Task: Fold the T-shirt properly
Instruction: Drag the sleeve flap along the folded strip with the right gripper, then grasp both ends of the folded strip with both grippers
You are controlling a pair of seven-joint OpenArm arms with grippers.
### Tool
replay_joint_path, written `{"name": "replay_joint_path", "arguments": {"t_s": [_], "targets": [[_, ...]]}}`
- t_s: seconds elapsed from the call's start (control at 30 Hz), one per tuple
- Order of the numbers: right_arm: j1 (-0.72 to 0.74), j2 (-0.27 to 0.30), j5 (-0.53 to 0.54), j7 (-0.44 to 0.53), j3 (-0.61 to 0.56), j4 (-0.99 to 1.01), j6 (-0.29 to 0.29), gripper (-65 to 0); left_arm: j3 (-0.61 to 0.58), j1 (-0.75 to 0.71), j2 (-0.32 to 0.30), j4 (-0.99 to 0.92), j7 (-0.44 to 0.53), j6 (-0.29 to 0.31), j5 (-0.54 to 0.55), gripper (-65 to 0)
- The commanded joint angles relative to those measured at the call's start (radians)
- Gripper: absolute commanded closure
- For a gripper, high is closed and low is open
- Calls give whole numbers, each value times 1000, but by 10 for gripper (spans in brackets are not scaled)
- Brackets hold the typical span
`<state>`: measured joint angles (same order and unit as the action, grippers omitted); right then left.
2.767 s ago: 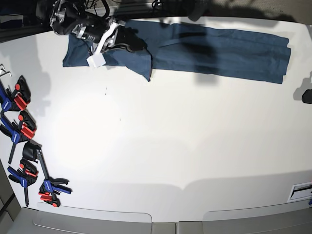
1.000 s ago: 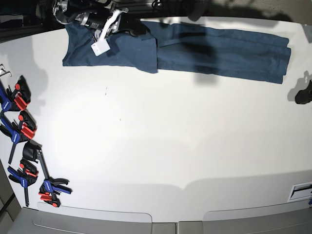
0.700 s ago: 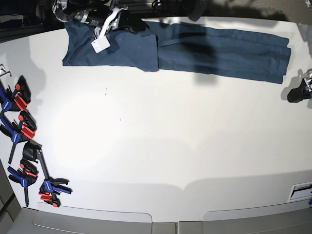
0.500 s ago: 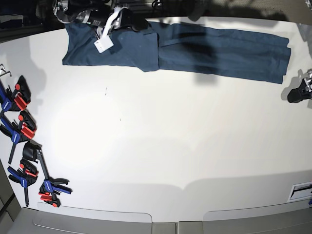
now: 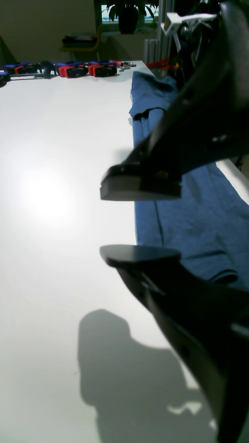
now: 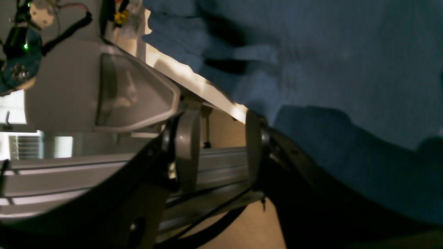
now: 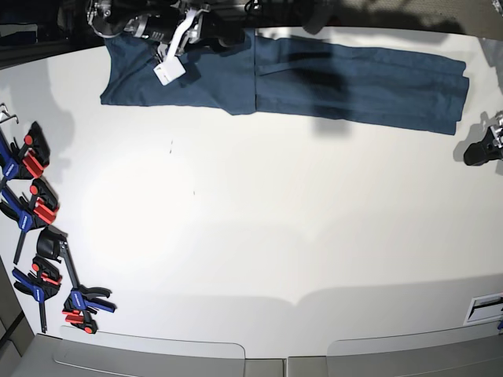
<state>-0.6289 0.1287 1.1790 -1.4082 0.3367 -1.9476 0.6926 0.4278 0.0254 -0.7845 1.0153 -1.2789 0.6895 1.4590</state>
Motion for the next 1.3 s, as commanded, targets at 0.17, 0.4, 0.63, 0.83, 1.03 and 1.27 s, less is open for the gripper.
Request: {"name": "replay_joint_path", "arguments": {"t_s": [0.17,0.4,0.63,0.83,1.03,1.27], "targets": [[35,35,27,12,4,-187,6,-206,97,13,-36,13,23,9,25,-194],[121,35,-201,23,4,-208,6,-206,253,2,-36,13,23,9,25,-195],[147,34,-520,205,6,-208,6,-206,304,-88,-35,13,59,9,3,-290],[150,35,-704,322,113,-203,-134,-206,304,-213,-21,13,115,9,-4,-368],[164,35,-669,346,278,-203,-152,-206,304,-227,54,12,177,9,-143,-368],[163,35,-613,346,336,-185,-152,-206,304,-228,178,12,141,9,-163,-368]]}}
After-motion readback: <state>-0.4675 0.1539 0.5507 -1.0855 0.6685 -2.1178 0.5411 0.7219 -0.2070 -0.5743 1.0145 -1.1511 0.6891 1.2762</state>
